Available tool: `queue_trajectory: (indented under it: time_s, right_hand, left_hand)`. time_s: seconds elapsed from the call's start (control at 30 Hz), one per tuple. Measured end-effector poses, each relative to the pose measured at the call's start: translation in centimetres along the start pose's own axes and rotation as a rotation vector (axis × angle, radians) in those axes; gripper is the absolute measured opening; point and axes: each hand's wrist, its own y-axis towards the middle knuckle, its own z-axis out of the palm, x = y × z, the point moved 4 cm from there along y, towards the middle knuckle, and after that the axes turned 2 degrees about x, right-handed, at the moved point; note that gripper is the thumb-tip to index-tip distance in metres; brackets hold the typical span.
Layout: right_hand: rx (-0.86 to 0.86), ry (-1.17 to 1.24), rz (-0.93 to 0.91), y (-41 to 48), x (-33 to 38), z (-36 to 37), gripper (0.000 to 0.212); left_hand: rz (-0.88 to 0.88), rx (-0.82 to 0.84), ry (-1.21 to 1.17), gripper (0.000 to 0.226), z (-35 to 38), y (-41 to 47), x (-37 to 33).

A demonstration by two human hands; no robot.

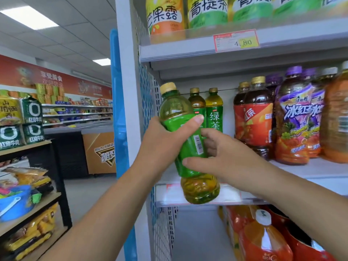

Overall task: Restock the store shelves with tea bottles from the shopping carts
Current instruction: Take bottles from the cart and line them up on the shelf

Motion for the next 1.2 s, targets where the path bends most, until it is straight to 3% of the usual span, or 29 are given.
queue_trajectory:
  time_s: [0.1, 0.23, 0.3, 0.4, 0.5, 0.63, 0.8, 1.0, 1.2]
  right_hand:
    - [-0.167, -0.081, -0.015, 0.3, 0.1, -1.2, 0.059]
    - [-0.252, 0.132, 0.015, 1.8, -1.3, -3.8, 0.054]
    - [-0.252, 0.232, 0.022, 2.7, -2.3, -4.7, 0.052]
    - [-0.274, 0.314, 0.008, 3.8, -3.5, -5.8, 0.043]
    - [-0.289, 0.298, 0.035, 4.6, -4.8, -5.9, 0.040]
    - [-0.262, 0.257, 0.070, 5.3, -6.7, -5.7, 0.039]
    - [-0.191, 0.304, 0.151, 5.9, -7.6, -6.6, 0.065]
    - [-0.437, -0.187, 0.123, 5.7, -6.7, -5.9, 0.078]
    - [-0.467, -0.182, 0.203, 6.7, -7.9, -7.3, 0.075]
  left_hand:
    - [-0.018, 0.054, 0.082, 0.080, 1.5, 1.1, -1.6]
    - [0.042, 0.186, 0.180, 0.048, 1.4, 1.5, -2.4]
    - [0.210, -0.003, 0.335, 0.054, -0.6, 1.1, -2.2]
    - [0.518, -0.294, 0.644, 0.036, -3.6, 0.1, -1.5]
    - [0.636, -0.440, 0.861, 0.040, -5.0, 0.2, 0.8]
    - [0.668, -0.484, 0.780, 0.057, -4.7, 0.2, 3.2]
    - [0.627, -0.563, 0.610, 0.064, -5.3, 0.6, 3.9]
    - [0.578, -0.595, 0.596, 0.056, -5.6, 1.0, 5.0]
    - [0.585, -0.585, 0.606, 0.050, -5.4, 1.0, 4.9]
